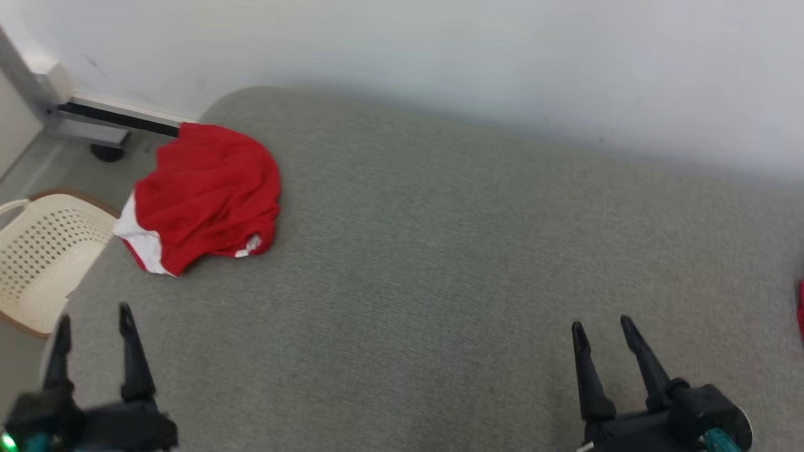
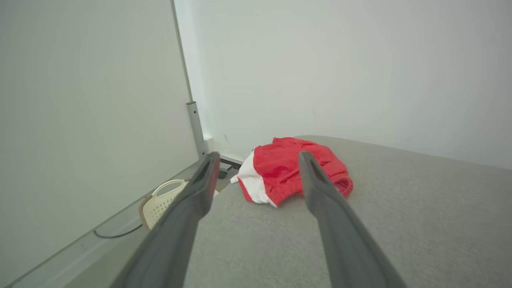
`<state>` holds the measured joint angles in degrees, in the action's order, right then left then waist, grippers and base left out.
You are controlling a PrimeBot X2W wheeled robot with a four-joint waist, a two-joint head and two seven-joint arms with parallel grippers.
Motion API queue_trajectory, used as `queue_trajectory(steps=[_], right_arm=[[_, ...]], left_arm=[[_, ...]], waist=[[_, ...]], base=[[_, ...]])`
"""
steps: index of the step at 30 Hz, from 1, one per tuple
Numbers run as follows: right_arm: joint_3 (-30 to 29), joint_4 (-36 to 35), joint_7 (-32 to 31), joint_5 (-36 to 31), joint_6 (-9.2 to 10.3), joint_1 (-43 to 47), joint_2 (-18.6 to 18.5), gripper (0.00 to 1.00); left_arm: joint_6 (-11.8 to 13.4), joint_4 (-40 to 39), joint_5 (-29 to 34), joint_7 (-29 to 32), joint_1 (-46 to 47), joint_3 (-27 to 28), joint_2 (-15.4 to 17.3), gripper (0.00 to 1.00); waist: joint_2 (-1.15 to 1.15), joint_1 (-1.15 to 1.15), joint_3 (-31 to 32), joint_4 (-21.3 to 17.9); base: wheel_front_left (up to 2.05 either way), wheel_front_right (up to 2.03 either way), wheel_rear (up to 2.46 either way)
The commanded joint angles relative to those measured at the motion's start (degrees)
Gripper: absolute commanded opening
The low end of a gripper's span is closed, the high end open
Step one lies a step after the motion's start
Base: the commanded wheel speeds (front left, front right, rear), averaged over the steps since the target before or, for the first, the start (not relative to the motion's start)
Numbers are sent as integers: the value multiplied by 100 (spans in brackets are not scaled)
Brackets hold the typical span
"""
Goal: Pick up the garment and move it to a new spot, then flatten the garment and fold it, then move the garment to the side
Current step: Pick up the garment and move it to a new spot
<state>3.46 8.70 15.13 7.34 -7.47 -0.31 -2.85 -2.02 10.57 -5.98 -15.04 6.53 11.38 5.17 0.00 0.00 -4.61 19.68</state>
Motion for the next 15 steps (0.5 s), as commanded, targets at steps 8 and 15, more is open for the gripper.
queue_trajectory(steps=[8, 15], right_arm=[[-92, -336, 1, -66, -2, -667, -5, 100], [43, -537, 2, -14, -2, -1011, -4, 100]], left_arm=[[-119, 535, -287, -17, 1459, 481, 417, 100], [-109, 1440, -370, 304, 2717, 574, 1002, 100]], waist=[[0, 0, -1255, -1213], [0, 0, -1828, -1636]], base=[[0, 0, 0], [0, 0, 0]])
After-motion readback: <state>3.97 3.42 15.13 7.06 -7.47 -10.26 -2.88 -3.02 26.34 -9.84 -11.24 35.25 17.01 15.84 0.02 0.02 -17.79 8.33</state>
